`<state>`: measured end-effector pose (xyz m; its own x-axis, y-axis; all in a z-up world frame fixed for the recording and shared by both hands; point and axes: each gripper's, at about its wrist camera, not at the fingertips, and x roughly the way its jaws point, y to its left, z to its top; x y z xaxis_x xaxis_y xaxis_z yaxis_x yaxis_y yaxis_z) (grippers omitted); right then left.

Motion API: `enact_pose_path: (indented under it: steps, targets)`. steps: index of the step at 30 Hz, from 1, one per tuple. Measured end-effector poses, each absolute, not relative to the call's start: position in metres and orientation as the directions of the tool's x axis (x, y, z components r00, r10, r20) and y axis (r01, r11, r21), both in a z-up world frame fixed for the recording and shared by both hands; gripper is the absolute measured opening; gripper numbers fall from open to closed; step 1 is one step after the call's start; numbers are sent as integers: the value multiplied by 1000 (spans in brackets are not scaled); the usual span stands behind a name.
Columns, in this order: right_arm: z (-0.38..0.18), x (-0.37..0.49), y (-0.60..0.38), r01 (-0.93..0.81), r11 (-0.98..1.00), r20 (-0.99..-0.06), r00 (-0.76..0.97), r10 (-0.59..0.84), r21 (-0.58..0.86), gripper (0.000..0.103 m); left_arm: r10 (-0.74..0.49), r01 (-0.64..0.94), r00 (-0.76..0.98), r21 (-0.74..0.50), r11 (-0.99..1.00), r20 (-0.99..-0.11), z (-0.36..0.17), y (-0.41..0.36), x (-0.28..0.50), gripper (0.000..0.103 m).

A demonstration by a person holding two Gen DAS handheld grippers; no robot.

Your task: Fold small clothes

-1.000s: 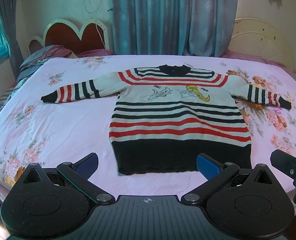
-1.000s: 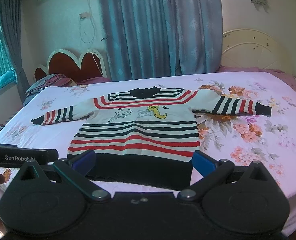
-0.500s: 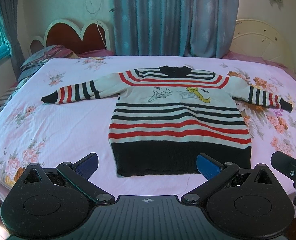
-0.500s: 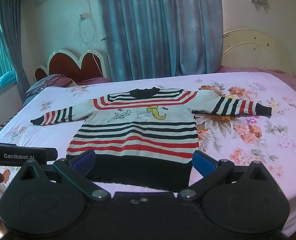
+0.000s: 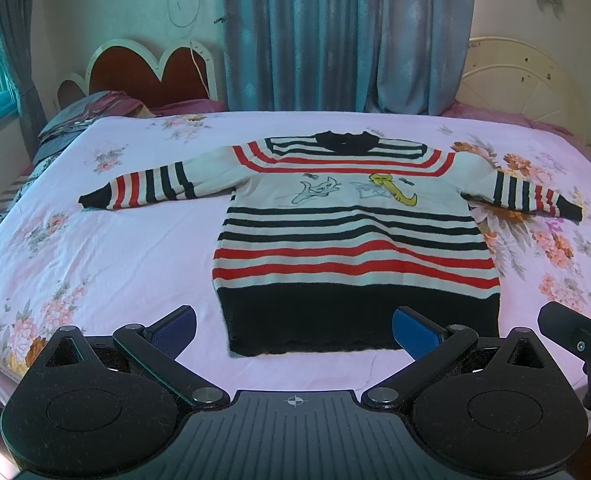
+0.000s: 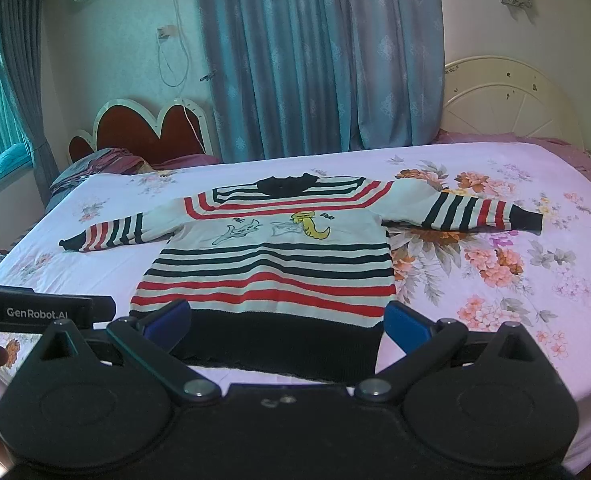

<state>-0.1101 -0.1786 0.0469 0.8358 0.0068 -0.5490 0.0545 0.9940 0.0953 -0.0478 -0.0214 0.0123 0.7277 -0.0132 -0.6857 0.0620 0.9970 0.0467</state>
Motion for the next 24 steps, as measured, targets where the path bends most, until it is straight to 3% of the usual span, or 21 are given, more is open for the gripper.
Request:
enact_pose_path:
  steps: [24]
  targets:
    - [46, -109, -178, 53, 994, -550, 835, 10, 97, 102, -8, 52, 727, 44, 998, -687, 12, -18, -44, 103]
